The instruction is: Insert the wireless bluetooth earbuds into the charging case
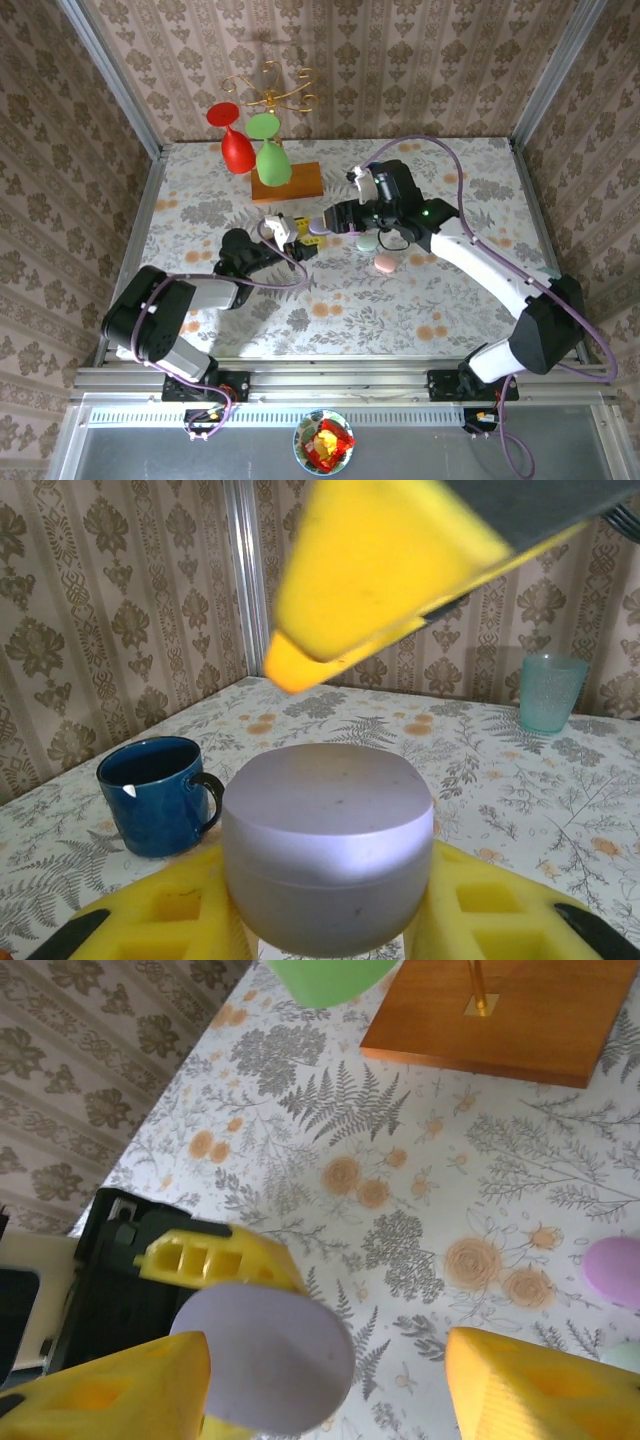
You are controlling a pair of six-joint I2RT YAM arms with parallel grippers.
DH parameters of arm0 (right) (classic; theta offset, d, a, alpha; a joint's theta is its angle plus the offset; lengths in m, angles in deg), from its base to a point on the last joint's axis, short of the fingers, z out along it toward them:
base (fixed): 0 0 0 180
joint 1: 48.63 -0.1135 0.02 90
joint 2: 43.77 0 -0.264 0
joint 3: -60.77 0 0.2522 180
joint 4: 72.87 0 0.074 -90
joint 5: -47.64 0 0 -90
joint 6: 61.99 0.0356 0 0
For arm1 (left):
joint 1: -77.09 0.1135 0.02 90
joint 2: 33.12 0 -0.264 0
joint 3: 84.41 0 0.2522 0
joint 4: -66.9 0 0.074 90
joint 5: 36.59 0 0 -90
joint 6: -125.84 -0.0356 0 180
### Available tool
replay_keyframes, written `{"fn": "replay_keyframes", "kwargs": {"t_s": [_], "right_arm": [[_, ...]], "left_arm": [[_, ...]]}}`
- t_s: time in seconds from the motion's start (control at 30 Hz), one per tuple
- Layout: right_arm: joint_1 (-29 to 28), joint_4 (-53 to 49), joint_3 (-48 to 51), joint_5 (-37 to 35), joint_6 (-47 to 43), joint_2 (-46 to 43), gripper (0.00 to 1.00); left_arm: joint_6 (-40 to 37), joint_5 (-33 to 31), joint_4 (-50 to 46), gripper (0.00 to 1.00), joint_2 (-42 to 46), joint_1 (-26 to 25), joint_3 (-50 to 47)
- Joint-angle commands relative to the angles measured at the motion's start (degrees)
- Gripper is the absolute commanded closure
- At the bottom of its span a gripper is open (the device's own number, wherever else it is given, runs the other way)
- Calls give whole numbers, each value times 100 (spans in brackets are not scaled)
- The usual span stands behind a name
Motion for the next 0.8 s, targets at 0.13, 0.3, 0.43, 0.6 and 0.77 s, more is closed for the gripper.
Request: {"fn": "replay_keyframes", "kwargs": {"t_s": [0.13, 0.3, 0.43, 0.6, 0.77], "right_arm": [[584, 1904, 1074, 1688, 2300, -611, 22], [659, 2848, 1483, 2267, 3387, -556, 22], [659, 3921, 1659, 2726, 4389, -269, 24], [659, 4383, 1723, 2848, 4803, -114, 37], [667, 4467, 1779, 2904, 4910, -60, 57]], "left_arm": [[679, -223, 261, 65, 237, -71, 397], [624, -244, 263, 65, 221, -229, 514], [509, -252, 261, 65, 212, -333, 546], [399, -267, 252, 65, 212, -415, 551], [339, -287, 256, 65, 212, -443, 503]]}}
